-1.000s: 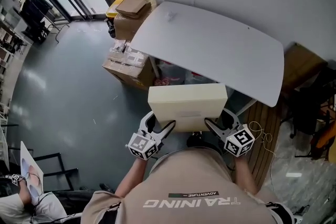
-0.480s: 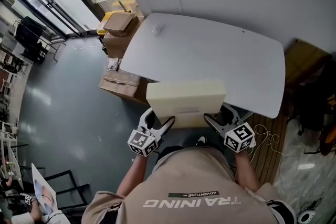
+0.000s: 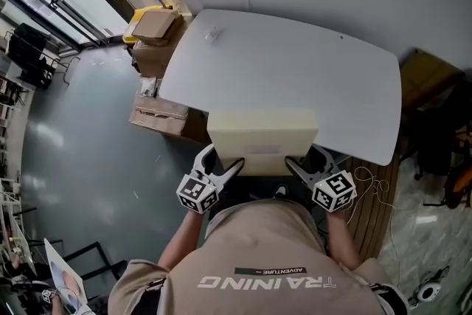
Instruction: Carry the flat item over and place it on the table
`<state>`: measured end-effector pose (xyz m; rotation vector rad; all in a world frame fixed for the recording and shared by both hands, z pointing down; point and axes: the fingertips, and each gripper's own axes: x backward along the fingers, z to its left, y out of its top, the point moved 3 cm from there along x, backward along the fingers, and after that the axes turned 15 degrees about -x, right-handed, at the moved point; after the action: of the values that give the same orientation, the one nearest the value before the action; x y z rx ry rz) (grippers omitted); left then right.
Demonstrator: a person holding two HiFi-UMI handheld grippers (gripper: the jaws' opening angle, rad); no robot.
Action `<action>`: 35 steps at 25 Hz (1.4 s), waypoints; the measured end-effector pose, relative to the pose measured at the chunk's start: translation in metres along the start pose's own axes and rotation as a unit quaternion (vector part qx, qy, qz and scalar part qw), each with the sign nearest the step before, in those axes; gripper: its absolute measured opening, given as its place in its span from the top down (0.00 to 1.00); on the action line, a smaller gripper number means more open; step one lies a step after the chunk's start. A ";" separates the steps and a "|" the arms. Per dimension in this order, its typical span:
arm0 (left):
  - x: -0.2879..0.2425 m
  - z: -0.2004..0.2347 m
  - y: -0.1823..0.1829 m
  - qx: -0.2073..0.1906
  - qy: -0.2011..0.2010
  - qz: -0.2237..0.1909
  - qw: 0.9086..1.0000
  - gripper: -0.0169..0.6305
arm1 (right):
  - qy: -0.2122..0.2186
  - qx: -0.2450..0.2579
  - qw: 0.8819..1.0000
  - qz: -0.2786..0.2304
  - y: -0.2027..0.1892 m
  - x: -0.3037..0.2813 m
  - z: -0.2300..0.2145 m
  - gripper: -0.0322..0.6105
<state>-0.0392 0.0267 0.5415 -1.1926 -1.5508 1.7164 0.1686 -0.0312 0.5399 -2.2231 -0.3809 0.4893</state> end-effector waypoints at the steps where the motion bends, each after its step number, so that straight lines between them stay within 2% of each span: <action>1: -0.005 0.008 -0.002 0.001 -0.008 -0.003 1.000 0.45 | -0.008 0.001 1.000 -0.005 0.002 -0.006 -0.001 0.51; 5: -0.019 0.049 -0.006 0.005 -0.040 -0.015 0.999 0.45 | -0.036 0.006 0.999 -0.027 0.012 -0.037 -0.001 0.51; 13: -0.019 0.160 -0.012 -0.009 -0.095 -0.002 0.995 0.45 | -0.070 -0.012 0.997 -0.039 0.019 -0.132 0.020 0.51; 17: -0.014 0.214 -0.022 0.000 -0.115 0.008 0.993 0.45 | -0.085 -0.028 0.995 -0.053 0.020 -0.183 0.032 0.51; 22: -0.011 0.268 -0.029 -0.007 -0.140 0.013 0.990 0.45 | -0.110 -0.047 0.990 -0.070 0.016 -0.231 0.045 0.51; 27: -0.014 0.286 -0.033 0.005 -0.159 0.013 0.987 0.45 | -0.130 -0.054 0.988 -0.061 0.018 -0.247 0.049 0.51; 35: -0.042 0.300 -0.048 0.041 -0.151 0.039 0.987 0.45 | -0.133 -0.073 0.988 -0.041 0.028 -0.266 0.018 0.51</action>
<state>-0.2883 -0.1478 0.5832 -0.9977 -1.6027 2.0690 -0.0712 -0.1492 0.5661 -2.2765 -0.6634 0.7383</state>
